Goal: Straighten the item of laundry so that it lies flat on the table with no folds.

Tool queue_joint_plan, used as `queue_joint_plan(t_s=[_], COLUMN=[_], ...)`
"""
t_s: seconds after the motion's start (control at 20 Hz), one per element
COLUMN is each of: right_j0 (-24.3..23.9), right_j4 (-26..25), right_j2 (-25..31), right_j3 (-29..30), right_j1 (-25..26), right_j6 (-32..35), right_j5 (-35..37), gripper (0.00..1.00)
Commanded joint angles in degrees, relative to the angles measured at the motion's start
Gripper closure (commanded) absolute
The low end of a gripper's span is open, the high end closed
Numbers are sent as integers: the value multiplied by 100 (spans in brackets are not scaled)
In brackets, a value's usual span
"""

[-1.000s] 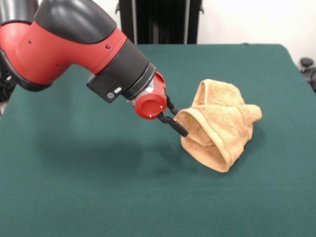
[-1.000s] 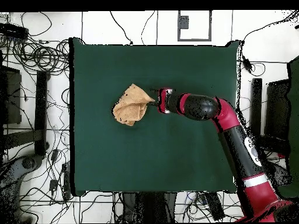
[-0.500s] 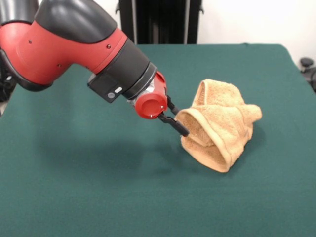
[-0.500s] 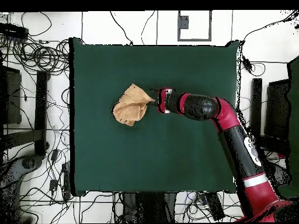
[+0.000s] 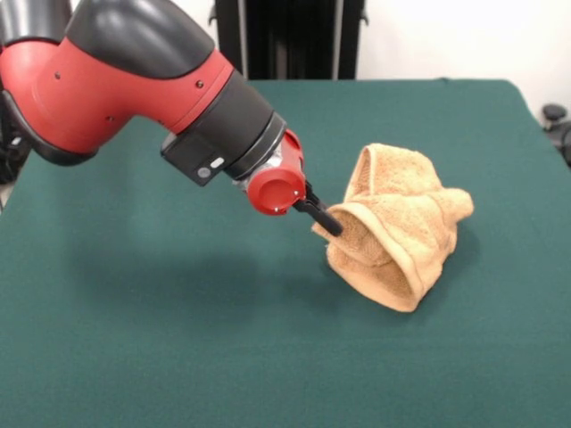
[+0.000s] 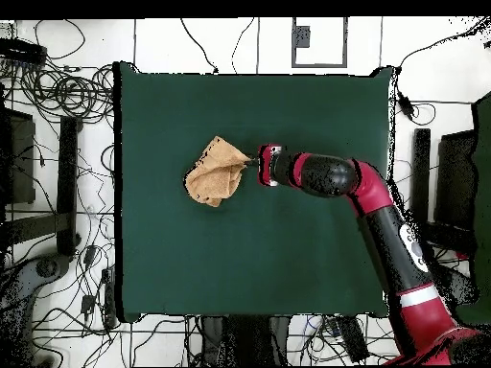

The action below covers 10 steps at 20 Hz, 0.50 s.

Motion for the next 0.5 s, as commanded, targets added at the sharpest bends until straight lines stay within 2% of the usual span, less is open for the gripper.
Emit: queue_joint_plan(t_s=[0.05,0.4,0.5], right_j0=[359,420,471], right_j4=[29,-38,-58], right_j2=[-278,-315,-341], right_j3=[-212,-249,-175], right_j1=[415,338,40], right_j6=[-1098,-927,-467], right_j5=[-80,-183,-225], gripper=[100,100,100])
